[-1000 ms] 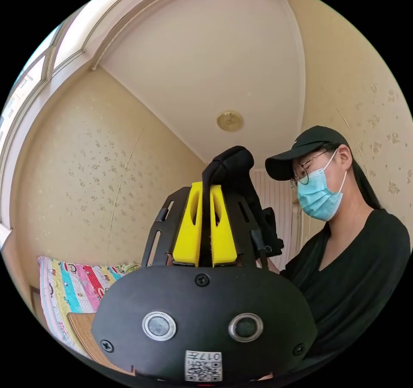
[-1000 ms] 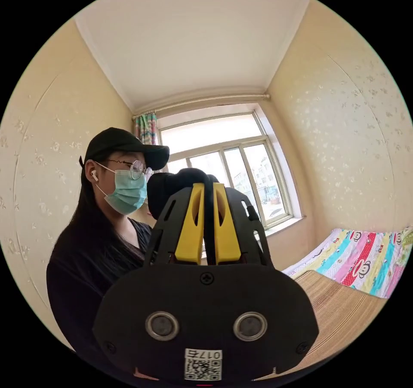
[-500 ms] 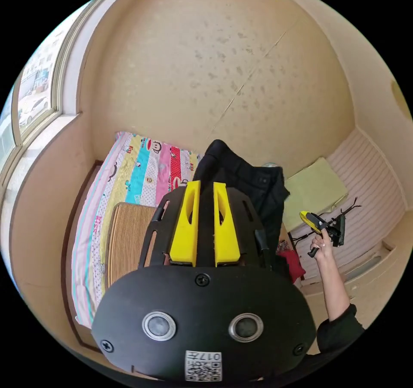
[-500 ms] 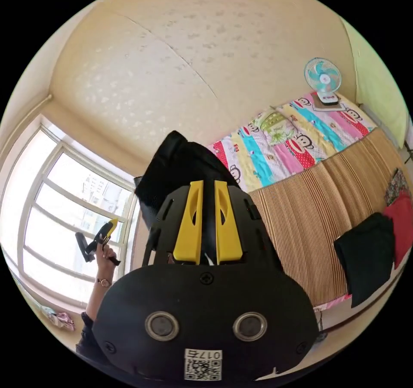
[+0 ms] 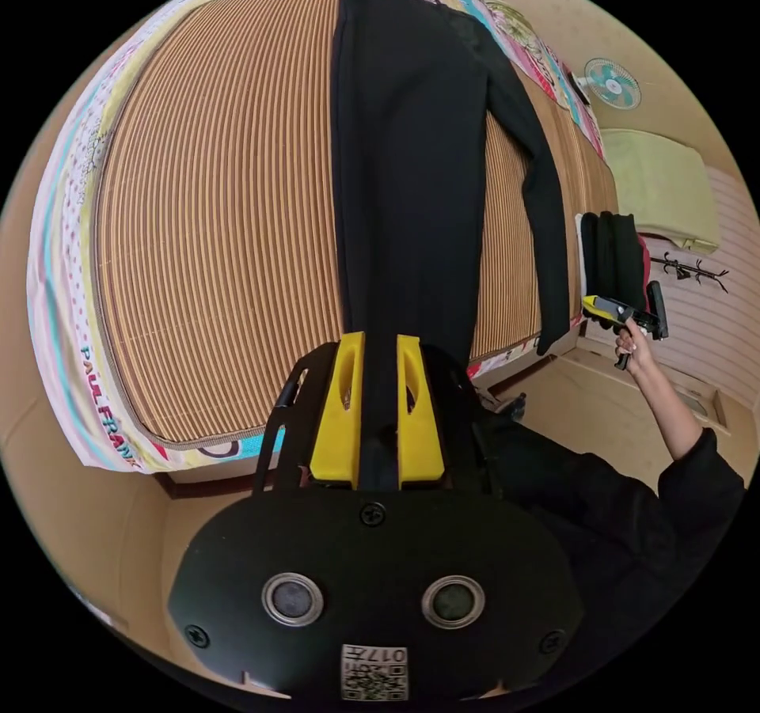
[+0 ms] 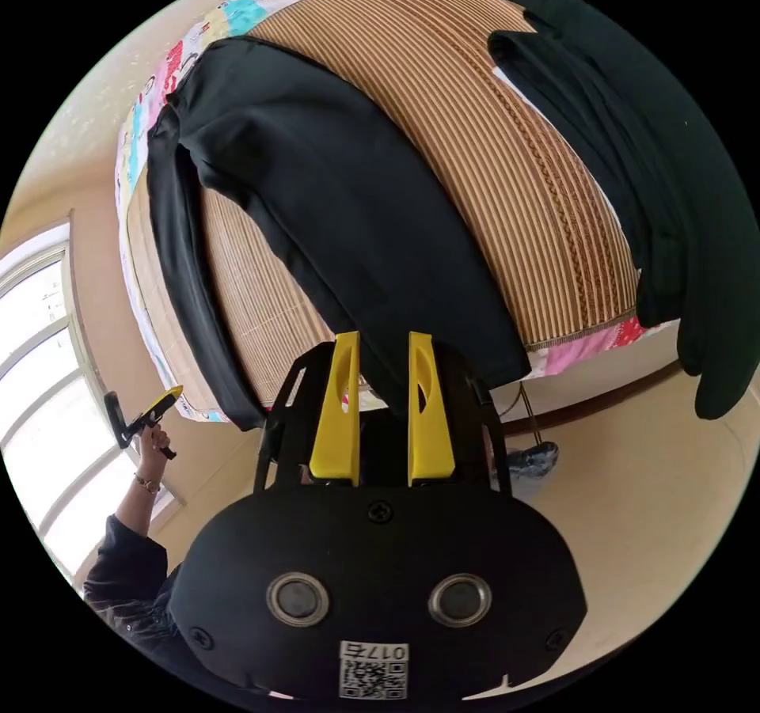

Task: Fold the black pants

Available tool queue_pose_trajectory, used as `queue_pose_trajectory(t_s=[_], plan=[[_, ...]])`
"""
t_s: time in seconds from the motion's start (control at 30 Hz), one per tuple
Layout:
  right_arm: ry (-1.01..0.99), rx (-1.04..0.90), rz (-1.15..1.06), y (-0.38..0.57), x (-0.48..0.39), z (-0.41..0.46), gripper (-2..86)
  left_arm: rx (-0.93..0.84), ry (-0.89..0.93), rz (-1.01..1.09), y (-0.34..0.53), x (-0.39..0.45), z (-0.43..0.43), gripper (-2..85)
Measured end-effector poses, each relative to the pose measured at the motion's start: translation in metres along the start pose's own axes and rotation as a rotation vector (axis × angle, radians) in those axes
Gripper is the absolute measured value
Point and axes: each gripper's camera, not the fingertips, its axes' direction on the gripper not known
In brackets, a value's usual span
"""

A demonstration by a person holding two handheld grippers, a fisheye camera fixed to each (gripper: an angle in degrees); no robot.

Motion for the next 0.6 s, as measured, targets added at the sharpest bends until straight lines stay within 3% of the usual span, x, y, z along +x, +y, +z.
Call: queue_pose_trajectory(t_s=[0.13, 0.23, 0.3, 0.37, 0.5, 0.6], plan=[[0.095, 0.043, -0.018, -0.016, 0.02, -0.007, 10.9, -0.069, 0.093, -0.043, -0.008, -0.014, 0.04, 8.3], [0.143, 0.025, -0.007, -0.031, 0.036, -0.001, 11.4, -0.175, 0.008, -0.065, -0.011, -0.018, 0.068, 0.9], [0.105, -0.047, 0.006, -0.035, 0.051, 0.019, 11.1, -0.119, 0.042, -0.189, -0.008, -0.029, 0.06, -0.4], [0.1, 0.02, 0.0, -0.022, 0.054, 0.021, 10.0, -0.152, 0.078, -0.268, -0.01, -0.038, 0.055, -0.7], [0.043, -0.01, -0.104, 0.013, 0.055, 0.029, 5.0, -0.373, -0.021, -0.171, -0.008, -0.032, 0.061, -0.9], [-0.024, 0.006, -0.126, 0.036, 0.06, 0.003, 3.6, -0.332, 0.033, -0.15, 0.006, -0.032, 0.041, -0.4]])
